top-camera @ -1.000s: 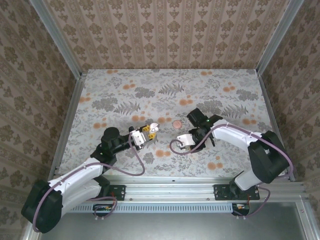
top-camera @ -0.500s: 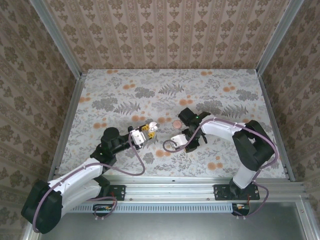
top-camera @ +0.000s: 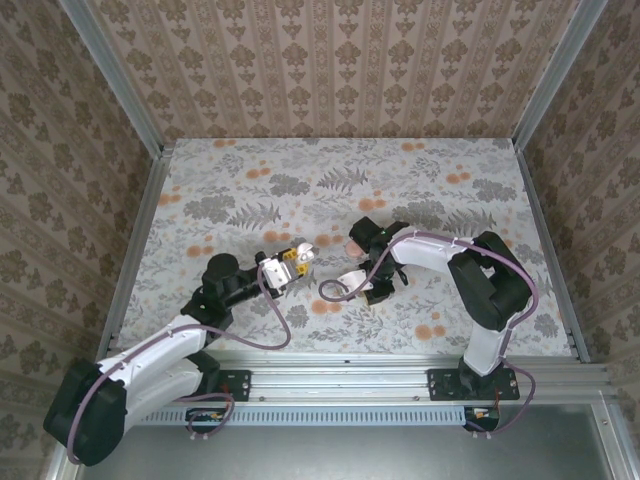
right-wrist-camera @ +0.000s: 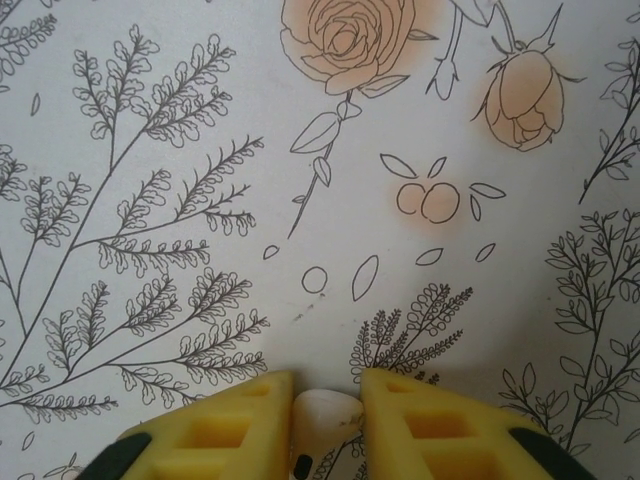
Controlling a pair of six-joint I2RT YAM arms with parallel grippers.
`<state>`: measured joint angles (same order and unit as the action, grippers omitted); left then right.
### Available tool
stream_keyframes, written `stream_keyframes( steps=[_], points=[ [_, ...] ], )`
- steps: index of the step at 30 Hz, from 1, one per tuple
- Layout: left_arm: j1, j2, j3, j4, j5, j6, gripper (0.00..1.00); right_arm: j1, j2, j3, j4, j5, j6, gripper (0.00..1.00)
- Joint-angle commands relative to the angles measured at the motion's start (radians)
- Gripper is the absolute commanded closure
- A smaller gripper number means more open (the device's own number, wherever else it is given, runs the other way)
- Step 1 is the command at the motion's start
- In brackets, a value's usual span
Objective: Insert the wireless bluetooth earbuds into the charging case
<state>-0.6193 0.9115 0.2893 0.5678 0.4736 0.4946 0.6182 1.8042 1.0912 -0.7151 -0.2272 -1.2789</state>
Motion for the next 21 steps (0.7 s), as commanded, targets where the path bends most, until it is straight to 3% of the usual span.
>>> stream_keyframes(
  steps=[1, 11, 21],
  points=[
    [0.006, 0.007, -0.006, 0.017, 0.008, 0.013, 1.00, 0.005, 0.031, 0.021, -0.058, 0.032, 0.009, 0.81],
    [0.007, 0.029, -0.001, 0.027, 0.013, -0.003, 1.00, 0.002, -0.099, 0.010, -0.037, 0.025, 0.065, 0.83],
    [0.007, 0.159, 0.010, 0.161, 0.001, -0.098, 1.00, -0.057, -0.478, -0.158, 0.241, -0.196, 0.234, 0.82]
  ],
)
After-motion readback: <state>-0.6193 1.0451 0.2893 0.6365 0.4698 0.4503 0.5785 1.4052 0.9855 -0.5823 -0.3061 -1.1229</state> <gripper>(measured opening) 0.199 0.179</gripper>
